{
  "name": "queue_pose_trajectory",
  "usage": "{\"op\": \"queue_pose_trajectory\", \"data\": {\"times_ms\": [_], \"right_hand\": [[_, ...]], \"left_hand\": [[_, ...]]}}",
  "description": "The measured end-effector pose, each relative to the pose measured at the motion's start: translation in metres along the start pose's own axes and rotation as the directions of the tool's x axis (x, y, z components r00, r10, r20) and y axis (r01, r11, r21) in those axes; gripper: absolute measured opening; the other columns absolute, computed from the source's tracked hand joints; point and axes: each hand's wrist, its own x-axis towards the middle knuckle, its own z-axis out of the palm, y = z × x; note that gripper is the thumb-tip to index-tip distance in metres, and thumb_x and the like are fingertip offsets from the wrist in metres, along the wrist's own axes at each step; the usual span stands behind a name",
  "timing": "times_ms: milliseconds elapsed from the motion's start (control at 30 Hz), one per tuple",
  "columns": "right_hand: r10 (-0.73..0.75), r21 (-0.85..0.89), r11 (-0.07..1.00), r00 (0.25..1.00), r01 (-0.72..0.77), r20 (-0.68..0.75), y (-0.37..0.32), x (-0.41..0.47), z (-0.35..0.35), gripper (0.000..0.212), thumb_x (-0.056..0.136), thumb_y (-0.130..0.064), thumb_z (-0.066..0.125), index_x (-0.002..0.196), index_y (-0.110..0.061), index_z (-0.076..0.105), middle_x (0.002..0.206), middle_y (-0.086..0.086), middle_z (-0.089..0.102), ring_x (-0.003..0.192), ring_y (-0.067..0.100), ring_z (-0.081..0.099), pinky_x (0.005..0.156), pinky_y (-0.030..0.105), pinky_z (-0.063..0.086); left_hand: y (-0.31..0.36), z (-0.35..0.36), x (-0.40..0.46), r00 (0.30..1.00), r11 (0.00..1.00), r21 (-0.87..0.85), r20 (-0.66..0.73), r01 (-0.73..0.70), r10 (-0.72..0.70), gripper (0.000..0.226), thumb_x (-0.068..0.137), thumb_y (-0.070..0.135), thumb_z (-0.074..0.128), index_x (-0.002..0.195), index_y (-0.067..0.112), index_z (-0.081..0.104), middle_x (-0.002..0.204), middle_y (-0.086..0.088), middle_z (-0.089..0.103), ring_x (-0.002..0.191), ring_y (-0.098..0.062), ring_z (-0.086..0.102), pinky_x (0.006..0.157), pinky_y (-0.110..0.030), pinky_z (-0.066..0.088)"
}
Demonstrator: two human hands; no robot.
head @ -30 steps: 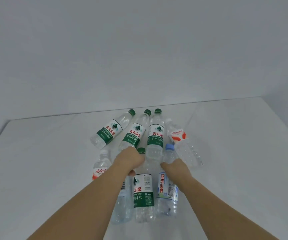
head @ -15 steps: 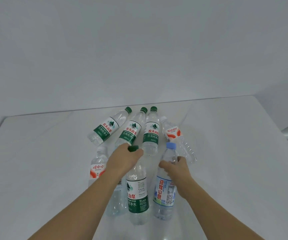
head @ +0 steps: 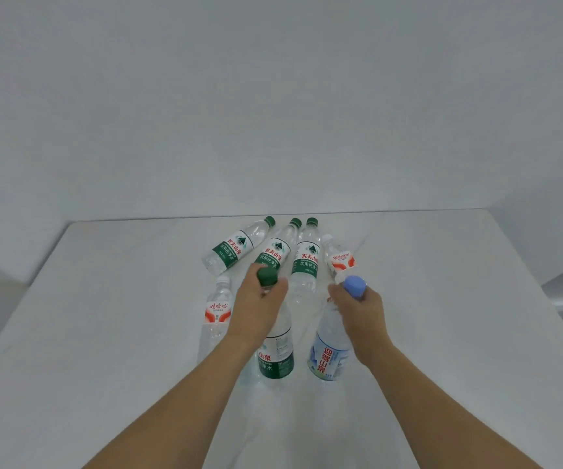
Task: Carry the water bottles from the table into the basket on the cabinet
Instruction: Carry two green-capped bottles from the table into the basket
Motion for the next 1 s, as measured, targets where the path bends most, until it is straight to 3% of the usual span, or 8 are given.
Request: {"op": "queue_pose_trajectory", "data": {"times_ms": [133, 233, 367, 500, 600, 767, 1000], "right_hand": [[-0.158, 0.007, 0.987, 0.987, 0.158, 0.026, -0.063, -0.028, -0.013, 0.027, 0.073, -0.021, 0.066, 0.074, 0.004, 0.058, 0.067, 0.01, 0.052, 0.064, 0.021, 0.047, 0.061, 0.033, 0.041], [-0.285, 0.0, 0.958, 0.957, 0.285, 0.058, -0.117, -0.054, -0.016, 0.039, 0.064, -0.027, 0.062, 0.078, 0.01, 0.061, 0.068, 0.011, 0.057, 0.065, 0.02, 0.049, 0.063, 0.033, 0.042], [-0.433, 0.005, 0.901, 0.896, 0.434, 0.097, -0.184, -0.094, -0.015, 0.021, 0.073, -0.017, 0.065, 0.073, 0.004, 0.066, 0.069, 0.011, 0.066, 0.064, 0.021, 0.054, 0.065, 0.035, 0.046], [-0.536, 0.038, 0.843, 0.831, 0.537, 0.151, -0.228, -0.135, -0.003, 0.02, 0.075, -0.014, 0.064, 0.073, 0.005, 0.065, 0.07, 0.01, 0.069, 0.064, 0.022, 0.057, 0.067, 0.035, 0.048], [-0.567, 0.049, 0.819, 0.793, 0.572, 0.22, -0.247, -0.167, 0.018, 0.014, 0.075, -0.014, 0.063, 0.067, -0.002, 0.064, 0.068, 0.009, 0.069, 0.063, 0.021, 0.058, 0.066, 0.034, 0.048], [-0.59, 0.084, 0.792, 0.72, 0.605, 0.365, -0.267, -0.22, 0.075, 0.011, 0.076, -0.014, 0.062, 0.071, -0.004, 0.062, 0.069, 0.009, 0.069, 0.063, 0.019, 0.059, 0.065, 0.032, 0.047], [-0.551, 0.154, 0.791, 0.581, 0.592, 0.599, -0.263, -0.296, 0.167, 0.01, 0.076, -0.015, 0.063, 0.071, -0.006, 0.061, 0.064, 0.005, 0.068, 0.061, 0.018, 0.058, 0.063, 0.03, 0.047]], "left_hand": [[0.077, -0.026, -0.016, 0.985, 0.986, -0.001, -0.046, -0.166, 0.165, 0.016, 0.085, 0.012, 0.063, 0.08, 0.016, 0.048, 0.068, 0.002, 0.046, 0.06, -0.012, 0.041, 0.059, -0.025, 0.039], [0.131, -0.048, -0.031, 0.96, 0.968, -0.024, -0.142, -0.248, 0.242, 0.014, 0.08, 0.01, 0.062, 0.081, 0.012, 0.049, 0.068, 0.002, 0.047, 0.06, -0.013, 0.042, 0.06, -0.027, 0.04], [0.191, -0.086, -0.051, 0.916, 0.943, -0.034, -0.251, -0.33, 0.311, 0.016, 0.075, 0.019, 0.062, 0.083, 0.009, 0.052, 0.076, -0.019, 0.061, 0.064, -0.018, 0.051, 0.062, -0.033, 0.045], [0.232, -0.131, -0.077, 0.855, 0.91, 0.0, -0.344, -0.414, 0.389, 0.019, 0.072, 0.025, 0.059, 0.083, 0.01, 0.053, 0.084, -0.022, 0.067, 0.067, -0.026, 0.059, 0.062, -0.036, 0.048], [0.249, -0.171, -0.098, 0.816, 0.902, 0.03, -0.416, -0.43, 0.403, 0.021, 0.071, 0.027, 0.058, 0.082, 0.01, 0.053, 0.084, -0.02, 0.068, 0.078, -0.035, 0.065, 0.067, -0.042, 0.053], [0.253, -0.246, -0.137, 0.741, 0.895, 0.089, -0.529, -0.437, 0.414, 0.013, 0.074, 0.022, 0.059, 0.079, 0.012, 0.053, 0.079, -0.014, 0.071, 0.067, -0.023, 0.06, 0.062, -0.032, 0.047], [0.228, -0.357, -0.202, 0.599, 0.917, 0.182, -0.708, -0.355, 0.373, 0.01, 0.076, 0.02, 0.06, 0.079, 0.012, 0.054, 0.07, -0.004, 0.071, 0.075, -0.028, 0.067, 0.068, -0.036, 0.051]]}}
